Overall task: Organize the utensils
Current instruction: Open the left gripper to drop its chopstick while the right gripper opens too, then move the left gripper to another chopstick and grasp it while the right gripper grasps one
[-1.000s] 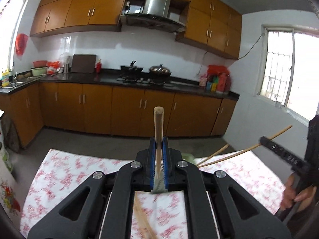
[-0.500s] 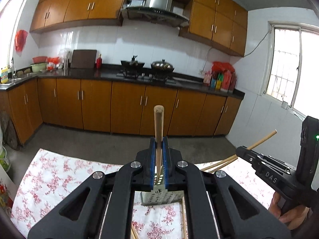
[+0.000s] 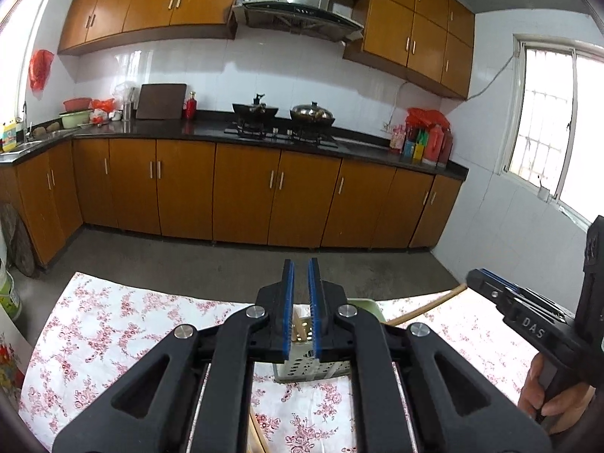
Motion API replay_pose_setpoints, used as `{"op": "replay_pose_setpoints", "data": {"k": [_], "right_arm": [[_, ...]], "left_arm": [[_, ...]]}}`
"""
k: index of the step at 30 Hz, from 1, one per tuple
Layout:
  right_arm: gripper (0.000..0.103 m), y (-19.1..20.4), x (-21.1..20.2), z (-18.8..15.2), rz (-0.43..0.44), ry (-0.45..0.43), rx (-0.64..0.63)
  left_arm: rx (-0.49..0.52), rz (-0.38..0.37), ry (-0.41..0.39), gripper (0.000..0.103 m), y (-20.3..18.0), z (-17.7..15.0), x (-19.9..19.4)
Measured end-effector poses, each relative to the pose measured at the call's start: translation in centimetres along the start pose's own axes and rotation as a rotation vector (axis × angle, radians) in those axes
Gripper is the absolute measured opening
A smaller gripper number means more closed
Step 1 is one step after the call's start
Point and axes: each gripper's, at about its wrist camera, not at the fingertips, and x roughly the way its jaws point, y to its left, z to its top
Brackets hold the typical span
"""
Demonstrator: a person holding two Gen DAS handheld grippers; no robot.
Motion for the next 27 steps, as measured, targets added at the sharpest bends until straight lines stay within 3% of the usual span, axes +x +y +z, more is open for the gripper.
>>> {"op": "replay_pose_setpoints", "data": {"k": [7,11,13,17,22,27], "right_arm": [[0.027,-2.5,-3.6,-1.9,-0.087,-0.055,0.017],[0.028,-4.7,-3.2,-5.3,-0.143,0.006,0.032],[0.028,-5.6,-1.7,-7.9,-0.161,0.075,0.041],[0.028,-6.0,1.7,-12.4,-0.136,0.217,0.068],[0.027,-3.9,5.4,-17.5,-0.081,0.363,0.052],[0.026,-2.6,7.7,-20.2,-0.083,0.438,0.025]], "left_arm": [[-0.019,0.035,-0.050,0.009,1.7,0.0,-3.2],[-0.020,0.098,-0.033,0.012,3.7,-2.2,-4.0],[-0.012,0.143,-0.003,0.022,4.7,-4.0,-3.6],[0.005,0.215,0.107,0.024,6.9,-8.5,-1.4],[-0.056,0.221,0.251,0.024,9.0,-13.3,1.2],[-0.076,0.202,0.324,0.024,9.4,-16.1,2.3]]}}
